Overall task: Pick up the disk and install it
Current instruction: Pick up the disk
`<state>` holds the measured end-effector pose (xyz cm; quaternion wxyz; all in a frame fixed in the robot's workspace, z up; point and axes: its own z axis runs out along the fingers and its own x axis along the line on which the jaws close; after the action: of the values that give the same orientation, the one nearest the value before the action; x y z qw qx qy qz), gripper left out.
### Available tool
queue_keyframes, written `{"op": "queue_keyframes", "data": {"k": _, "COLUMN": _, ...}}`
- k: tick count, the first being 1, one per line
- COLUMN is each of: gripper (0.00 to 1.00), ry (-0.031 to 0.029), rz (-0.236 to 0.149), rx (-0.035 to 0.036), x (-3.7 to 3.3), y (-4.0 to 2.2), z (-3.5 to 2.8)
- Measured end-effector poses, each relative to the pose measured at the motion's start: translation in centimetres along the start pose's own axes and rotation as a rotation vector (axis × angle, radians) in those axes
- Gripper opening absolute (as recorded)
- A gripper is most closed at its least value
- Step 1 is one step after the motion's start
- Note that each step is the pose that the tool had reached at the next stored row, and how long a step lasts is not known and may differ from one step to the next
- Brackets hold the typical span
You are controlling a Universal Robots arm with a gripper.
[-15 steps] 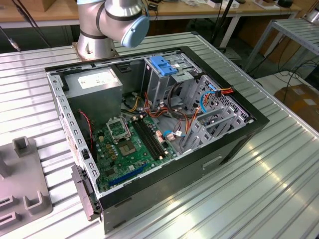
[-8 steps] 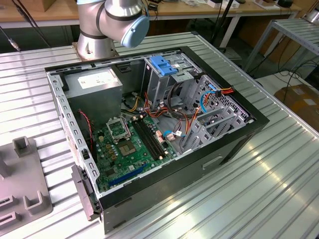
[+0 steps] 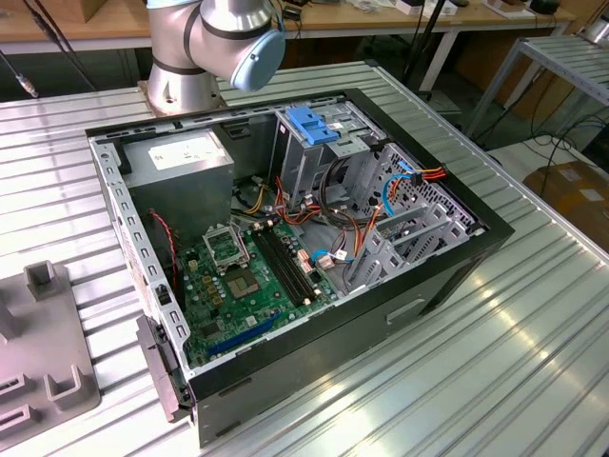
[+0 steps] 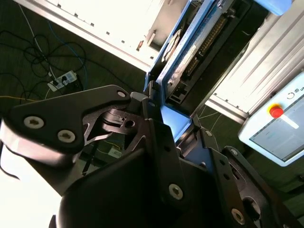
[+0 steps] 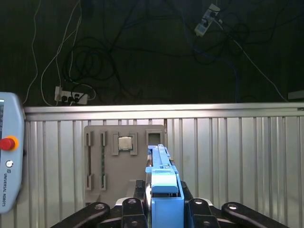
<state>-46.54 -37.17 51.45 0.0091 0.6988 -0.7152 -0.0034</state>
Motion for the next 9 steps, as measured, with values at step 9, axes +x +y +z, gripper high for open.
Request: {"op": "queue_keyframes", "data": {"k": 9, "gripper": 0.37, "ry": 0.0, "rz": 0.0, "rx": 0.0001, "x": -0.04, "y": -1.92, "z": -0.03}}
